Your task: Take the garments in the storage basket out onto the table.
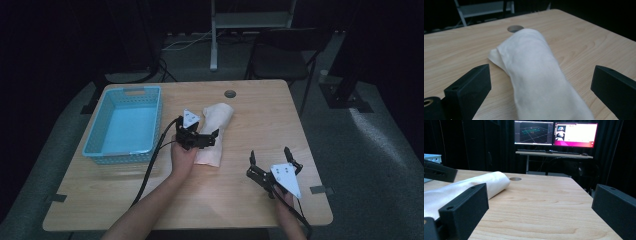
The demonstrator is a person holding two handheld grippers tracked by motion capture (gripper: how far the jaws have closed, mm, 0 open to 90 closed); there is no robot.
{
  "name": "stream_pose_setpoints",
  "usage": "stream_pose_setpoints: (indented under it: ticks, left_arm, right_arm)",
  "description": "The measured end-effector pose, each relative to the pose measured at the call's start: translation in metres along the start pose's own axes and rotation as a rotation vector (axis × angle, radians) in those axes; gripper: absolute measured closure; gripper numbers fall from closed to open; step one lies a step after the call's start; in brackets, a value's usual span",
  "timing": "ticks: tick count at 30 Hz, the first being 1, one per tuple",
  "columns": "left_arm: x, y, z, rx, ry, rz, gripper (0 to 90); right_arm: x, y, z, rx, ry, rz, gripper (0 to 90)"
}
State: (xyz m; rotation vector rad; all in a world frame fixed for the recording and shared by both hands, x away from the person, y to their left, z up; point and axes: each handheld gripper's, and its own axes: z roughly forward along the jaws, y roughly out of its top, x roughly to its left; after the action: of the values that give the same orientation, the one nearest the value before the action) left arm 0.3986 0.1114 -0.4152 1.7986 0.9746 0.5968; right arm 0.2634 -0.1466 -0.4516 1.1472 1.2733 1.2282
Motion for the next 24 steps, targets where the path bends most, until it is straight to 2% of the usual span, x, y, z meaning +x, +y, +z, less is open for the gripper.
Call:
stream_pose_setpoints:
  ticks: [7,8,10,12,16,20,22,24]
  left_arm:
    - [0.002,-0.005,-0.005,0.026,-0.022,0.013,2.5]
    - [0.002,-0.006,-0.007,0.023,-0.02,0.021,2.5]
    - [0.001,-0.007,-0.011,-0.013,-0.007,0.029,2.5]
    - [0.002,-0.008,-0.016,-0.032,-0.012,0.031,2.5]
    - [0.002,-0.01,-0.022,-0.022,-0.02,0.063,2.5]
    - [0.005,-0.01,-0.029,-0.02,-0.071,0.065,2.5]
    - [0.006,-0.011,-0.032,-0.031,-0.063,0.063,2.5]
    - [0.008,-0.013,-0.035,-0.048,-0.051,0.045,2.5]
  right_arm:
    - [0.0,0.0,0.0,0.0,-0.002,0.0,0.1]
    - [0.0,0.0,0.0,0.0,-0.001,0.001,0.1]
    - [0.0,0.0,0.0,0.0,0.0,0.0,0.1]
    - [0.0,0.0,0.0,0.0,0.0,0.0,0.1]
    - [0.0,0.0,0.0,-0.001,0.001,-0.001,0.1]
    - [0.0,0.0,0.0,-0.001,0.0,-0.001,0.1]
    - [0.0,0.0,0.0,0.0,0.0,0.0,0.1]
    - [0.0,0.0,0.0,0.001,0.0,0.001,0.1]
